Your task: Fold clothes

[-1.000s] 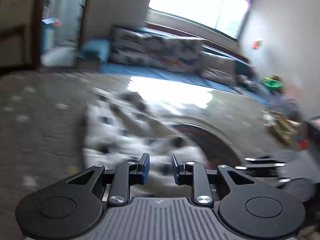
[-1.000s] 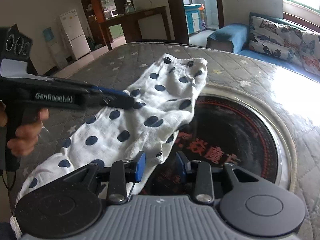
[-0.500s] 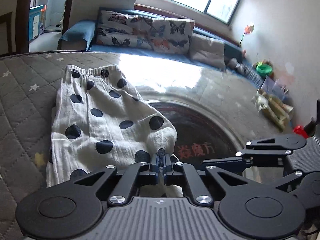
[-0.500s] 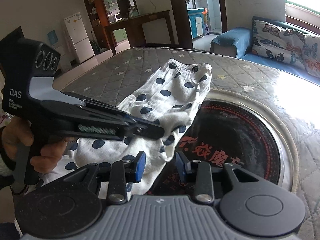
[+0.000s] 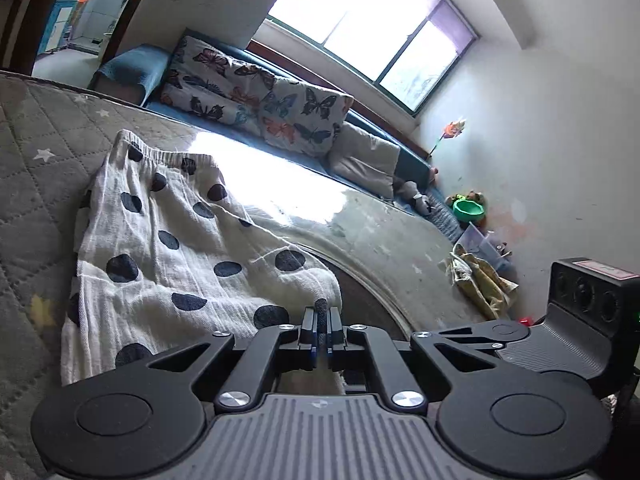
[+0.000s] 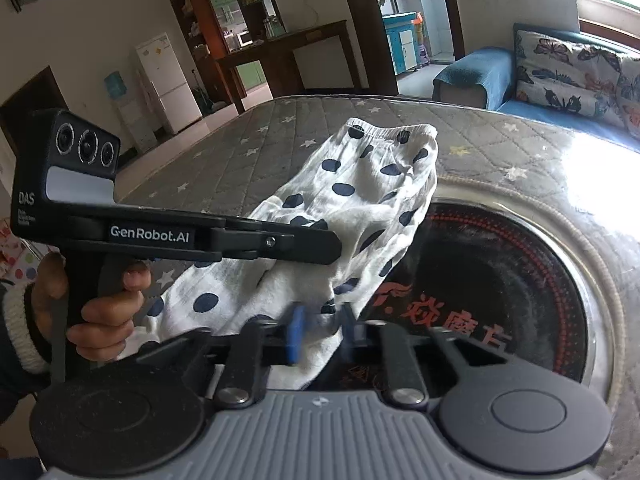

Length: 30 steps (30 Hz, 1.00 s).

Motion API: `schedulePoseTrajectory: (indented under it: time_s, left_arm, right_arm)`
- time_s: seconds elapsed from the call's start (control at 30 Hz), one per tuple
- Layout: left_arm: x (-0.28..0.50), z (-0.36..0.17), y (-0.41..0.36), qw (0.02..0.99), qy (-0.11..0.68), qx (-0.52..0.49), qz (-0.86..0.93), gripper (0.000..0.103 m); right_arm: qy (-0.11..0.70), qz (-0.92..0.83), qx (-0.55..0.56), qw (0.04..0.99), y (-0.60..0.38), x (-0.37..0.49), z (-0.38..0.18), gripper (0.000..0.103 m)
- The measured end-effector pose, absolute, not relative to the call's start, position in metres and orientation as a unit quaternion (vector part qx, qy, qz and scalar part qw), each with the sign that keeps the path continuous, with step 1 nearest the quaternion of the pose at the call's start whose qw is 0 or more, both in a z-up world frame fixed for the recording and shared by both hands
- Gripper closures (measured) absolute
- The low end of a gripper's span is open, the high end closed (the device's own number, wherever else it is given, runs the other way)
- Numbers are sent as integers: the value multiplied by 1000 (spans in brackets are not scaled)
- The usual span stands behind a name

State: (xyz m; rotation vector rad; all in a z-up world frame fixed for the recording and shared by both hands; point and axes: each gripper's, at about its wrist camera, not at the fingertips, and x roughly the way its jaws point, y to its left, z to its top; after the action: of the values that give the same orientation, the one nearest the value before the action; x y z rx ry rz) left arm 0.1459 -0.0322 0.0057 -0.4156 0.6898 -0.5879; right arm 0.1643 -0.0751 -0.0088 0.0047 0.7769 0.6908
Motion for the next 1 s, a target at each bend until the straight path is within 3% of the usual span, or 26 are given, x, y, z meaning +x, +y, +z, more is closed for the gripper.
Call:
schedulePoseTrajectory:
  time_s: [0.13,0.27,0.37,0.63,1.0]
  left_arm:
    - [148,4,-33,878,338,-198,-275,97]
    - [141,2,-34,888,343,-170,-255,76]
    - [135,2,-35,892,345,-150,-249,70]
    - [116,8,-39,907,340,-80,-236,69]
    - [105,1,-63,900,358,19,-249,69]
  right_arm:
    - [365,310,-1,878,-93,155,-7,99]
    - [356,276,-45,892,-100,145,3,100]
    - [360,258,-51,895,-107,144,4,100]
    - [373,233,-30,897,-122,148,1,97]
    - [382,237,-89,889,-91,150,-20,96]
